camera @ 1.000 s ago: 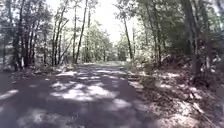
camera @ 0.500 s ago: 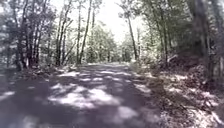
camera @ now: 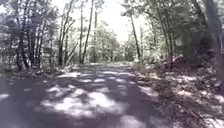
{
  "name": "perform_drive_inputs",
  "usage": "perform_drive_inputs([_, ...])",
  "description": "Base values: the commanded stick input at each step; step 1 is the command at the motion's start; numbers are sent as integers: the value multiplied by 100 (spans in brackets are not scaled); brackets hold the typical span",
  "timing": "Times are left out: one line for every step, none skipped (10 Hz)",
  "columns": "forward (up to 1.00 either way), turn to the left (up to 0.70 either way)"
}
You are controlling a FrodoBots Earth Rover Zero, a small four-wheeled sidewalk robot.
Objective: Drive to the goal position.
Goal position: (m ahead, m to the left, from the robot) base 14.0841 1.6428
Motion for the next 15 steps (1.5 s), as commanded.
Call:
perform_drive_inputs([45,0])
perform_drive_inputs([45,0])
perform_drive_inputs([45,0])
perform_drive_inputs([45,0])
perform_drive_inputs([45,0])
perform_drive_inputs([45,0])
perform_drive_inputs([45,0])
perform_drive_inputs([45,0])
perform_drive_inputs([45,0])
perform_drive_inputs([45,0])
perform_drive_inputs([45,0])
perform_drive_inputs([45,0])
perform_drive_inputs([45,0])
perform_drive_inputs([45,0])
perform_drive_inputs([45,0])
